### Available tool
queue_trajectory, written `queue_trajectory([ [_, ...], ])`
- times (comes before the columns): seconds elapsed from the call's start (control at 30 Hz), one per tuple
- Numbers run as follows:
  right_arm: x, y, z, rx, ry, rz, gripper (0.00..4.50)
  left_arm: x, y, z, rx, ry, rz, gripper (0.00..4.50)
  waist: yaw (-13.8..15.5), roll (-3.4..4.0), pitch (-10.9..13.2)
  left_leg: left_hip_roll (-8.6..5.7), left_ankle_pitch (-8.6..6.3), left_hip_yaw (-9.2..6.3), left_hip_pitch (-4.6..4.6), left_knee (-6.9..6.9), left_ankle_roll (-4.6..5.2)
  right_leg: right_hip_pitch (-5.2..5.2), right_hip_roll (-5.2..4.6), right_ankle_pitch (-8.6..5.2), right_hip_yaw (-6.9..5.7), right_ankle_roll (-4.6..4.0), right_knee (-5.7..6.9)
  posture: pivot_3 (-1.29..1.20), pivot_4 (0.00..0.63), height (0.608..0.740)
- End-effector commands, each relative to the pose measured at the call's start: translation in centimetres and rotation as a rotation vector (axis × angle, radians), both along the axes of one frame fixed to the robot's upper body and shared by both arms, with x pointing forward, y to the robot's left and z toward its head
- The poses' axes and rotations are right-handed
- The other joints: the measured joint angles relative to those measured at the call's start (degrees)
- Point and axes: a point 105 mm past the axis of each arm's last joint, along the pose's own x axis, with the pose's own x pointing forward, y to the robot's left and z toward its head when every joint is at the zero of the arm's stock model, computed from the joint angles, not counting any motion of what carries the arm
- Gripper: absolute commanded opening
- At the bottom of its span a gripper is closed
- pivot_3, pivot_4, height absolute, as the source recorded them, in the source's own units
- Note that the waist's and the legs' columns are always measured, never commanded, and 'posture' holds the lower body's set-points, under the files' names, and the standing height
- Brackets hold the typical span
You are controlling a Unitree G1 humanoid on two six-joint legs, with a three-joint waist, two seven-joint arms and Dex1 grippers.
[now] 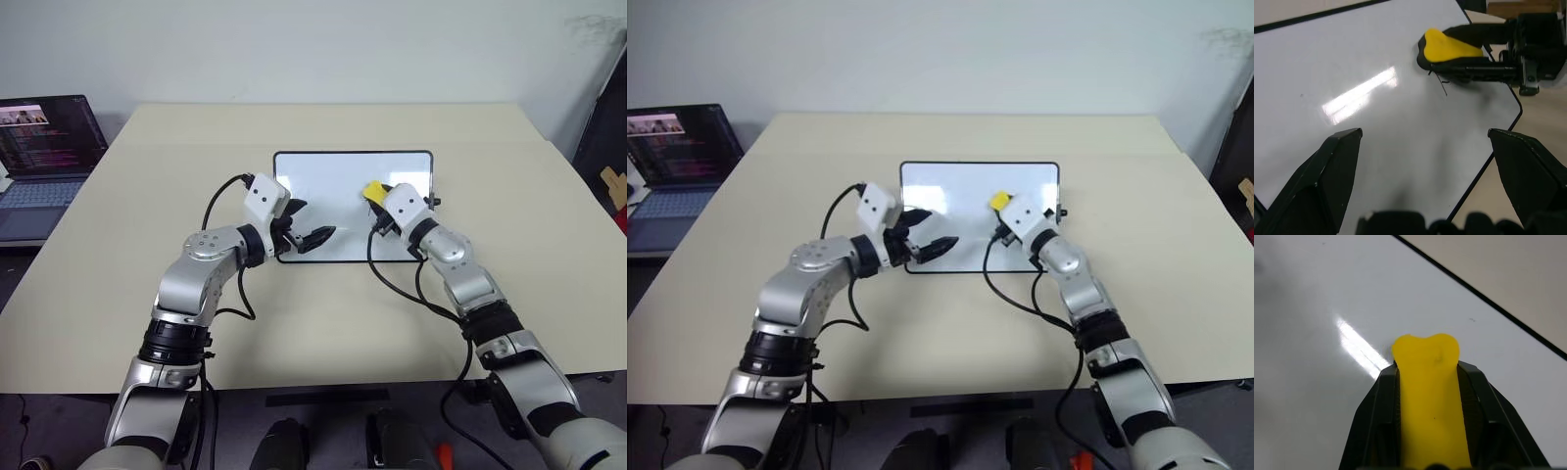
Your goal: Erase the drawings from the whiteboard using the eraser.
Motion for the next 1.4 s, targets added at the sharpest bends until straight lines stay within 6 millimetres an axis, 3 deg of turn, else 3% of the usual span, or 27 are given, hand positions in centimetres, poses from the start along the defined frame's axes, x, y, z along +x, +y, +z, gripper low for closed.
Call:
queue_trajectory([
  [0.03,-1.2,-0.6,-5.1,-0.153,0.157,0.022,1.22,-0.2,-0.2,1.8,-0.018,-0.065,-0.009,4.50,0.00,-0.03,-0.05,0.00,-0.01,0.00,0.24,-0.04,0.01,0.23,0.04,-0.01,0.00,0.01,-0.03,0.00,0.150,0.740],
  [0.17,-1.9,-0.4,-6.4,-0.222,0.209,0.049,1.22,0.0,-0.1,1.7,-0.013,-0.062,-0.004,4.50,-0.27,-0.04,-0.07,0.03,0.00,0.01,0.31,0.02,0.01,0.26,0.21,0.01,0.04,0.00,0.07,0.00,0.150,0.740],
  [0.23,-1.6,-0.4,-5.3,-0.211,0.163,0.035,1.22,0.1,0.1,1.6,-0.006,-0.061,0.006,4.50,-0.35,-0.05,-0.07,0.07,0.06,0.01,0.37,0.05,0.02,0.30,0.25,0.04,0.05,-0.04,0.11,0.00,0.150,0.740],
  [0.47,-1.4,1.4,3.0,0.016,-0.144,0.072,1.22,0.7,2.5,0.1,0.082,-0.038,0.074,4.50,-0.34,-0.04,-0.02,0.08,0.17,-0.01,0.19,0.02,-0.01,0.08,0.29,0.10,0.06,-0.05,0.12,0.00,0.150,0.740],
  [0.57,-0.6,0.7,4.7,0.037,-0.211,0.003,1.22,0.4,2.9,-0.5,0.105,-0.026,0.071,4.50,-0.34,-0.02,-0.01,0.09,0.16,-0.02,0.14,-0.06,-0.04,0.01,0.27,0.10,0.06,-0.06,0.09,0.00,0.150,0.740],
  [0.67,0.5,-0.2,5.1,0.023,-0.220,-0.076,1.21,0.1,2.8,-0.6,0.105,-0.025,0.063,4.50,-0.26,-0.02,0.00,0.10,0.12,-0.01,-0.08,-0.12,-0.12,-0.18,0.08,0.06,0.05,-0.04,-0.07,0.00,0.150,0.740],
  [0.87,1.3,-1.3,2.1,-0.053,-0.088,-0.132,1.21,-0.3,2.4,-0.5,0.093,-0.025,0.048,4.50,0.01,-0.03,-0.03,0.06,0.20,0.00,-0.83,-0.06,-0.30,-0.84,0.00,0.06,0.02,-0.04,-0.09,0.00,0.150,0.740],
  [1.03,0.5,-2.1,-1.3,-0.096,0.053,-0.137,1.21,-0.4,2.1,0.1,0.069,-0.029,0.039,4.50,0.03,-0.07,-0.07,0.04,0.10,-0.03,-0.73,0.00,-0.11,-0.73,-0.01,0.07,-0.01,-0.03,0.00,0.00,0.150,0.740],
  [1.23,-1.3,-2.5,-5.0,-0.237,0.182,-0.085,1.21,-0.4,1.3,0.6,0.054,-0.034,0.014,4.50,-0.01,-0.09,-0.08,0.03,0.04,-0.07,0.31,-0.08,0.00,0.33,0.12,0.04,-0.05,0.00,-0.05,0.00,0.150,0.740],
  [1.4,-1.9,-2.5,-5.8,-0.317,0.220,-0.061,1.21,-0.3,1.3,0.8,0.052,-0.037,0.012,4.50,-0.17,-0.10,-0.08,0.08,0.07,-0.06,0.89,-0.01,0.03,0.94,0.25,0.04,-0.01,0.00,-0.09,0.00,0.150,0.740],
])
